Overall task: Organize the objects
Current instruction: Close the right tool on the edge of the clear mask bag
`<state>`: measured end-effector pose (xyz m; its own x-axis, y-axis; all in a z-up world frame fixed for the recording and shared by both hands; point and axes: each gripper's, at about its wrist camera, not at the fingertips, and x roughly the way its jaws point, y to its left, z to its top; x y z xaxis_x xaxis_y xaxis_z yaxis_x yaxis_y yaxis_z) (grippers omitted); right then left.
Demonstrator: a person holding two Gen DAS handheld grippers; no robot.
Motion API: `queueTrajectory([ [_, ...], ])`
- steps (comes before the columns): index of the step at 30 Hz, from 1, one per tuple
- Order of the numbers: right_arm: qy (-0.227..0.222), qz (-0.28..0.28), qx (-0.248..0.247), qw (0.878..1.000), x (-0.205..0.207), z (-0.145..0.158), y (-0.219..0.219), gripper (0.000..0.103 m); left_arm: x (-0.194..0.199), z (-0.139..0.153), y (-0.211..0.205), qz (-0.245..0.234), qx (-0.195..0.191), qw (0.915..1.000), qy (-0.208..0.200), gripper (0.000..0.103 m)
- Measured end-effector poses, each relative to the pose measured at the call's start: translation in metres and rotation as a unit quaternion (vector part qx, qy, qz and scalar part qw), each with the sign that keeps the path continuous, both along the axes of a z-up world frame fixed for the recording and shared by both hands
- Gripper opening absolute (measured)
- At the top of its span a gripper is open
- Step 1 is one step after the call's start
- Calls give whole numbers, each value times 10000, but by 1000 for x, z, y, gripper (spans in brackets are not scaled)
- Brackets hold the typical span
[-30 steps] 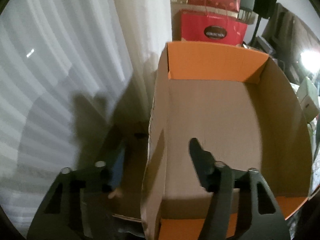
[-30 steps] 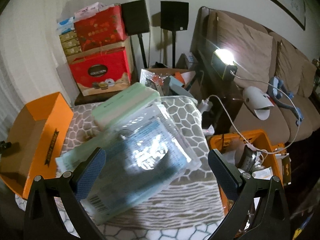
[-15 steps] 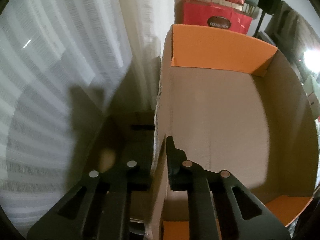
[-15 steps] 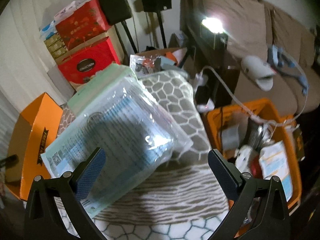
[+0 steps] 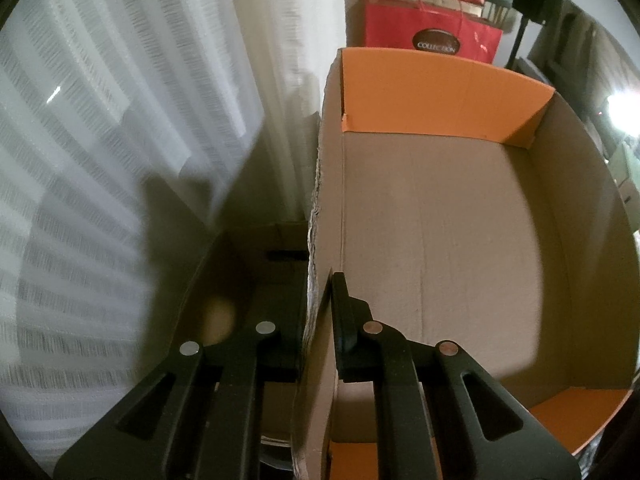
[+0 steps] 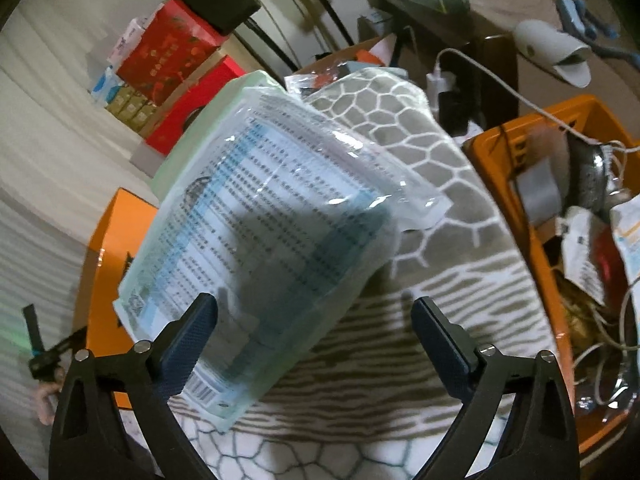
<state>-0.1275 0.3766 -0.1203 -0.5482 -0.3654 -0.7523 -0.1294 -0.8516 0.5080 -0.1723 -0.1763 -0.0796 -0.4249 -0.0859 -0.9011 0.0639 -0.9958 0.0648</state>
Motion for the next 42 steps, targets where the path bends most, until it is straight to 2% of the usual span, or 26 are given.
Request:
queueTrajectory([
  [7, 91, 12, -498, 9987, -6, -9, 0, 89, 0, -1, -1, -3, -2, 10000, 6, 10],
  [9, 147, 65, -624, 9979, -8, -10, 0, 77, 0, -1, -1, -6, -4, 10000, 3, 10],
  [14, 170, 76, -871, 9960, -10, -13, 2, 66, -1, 0, -1, -7, 13, 10000, 8, 10],
  [17, 227, 37, -988, 9948, -8, -12, 6, 49, -1, -1, -1, -1, 18, 10000, 12, 10],
  [20, 381, 86, -991, 9943, -4, -5, 7, 38, -2, -1, 0, -5, 13, 10000, 13, 10],
  [23, 475, 121, -1071, 9930, -1, 3, 8, 28, -2, -1, 0, -2, 14, 10000, 14, 10],
  [28, 709, 182, -1075, 9915, 5, 21, 6, 20, -2, -1, 0, -4, 20, 10000, 15, 10],
  [35, 1111, 476, -689, 9903, 13, 58, -11, 13, -3, -2, 1, -41, 2, 10000, 29, 9],
  [42, 1220, 954, 91, 9879, 18, 89, -43, 12, -3, -2, 1, -48, 25, 10000, 42, 9],
])
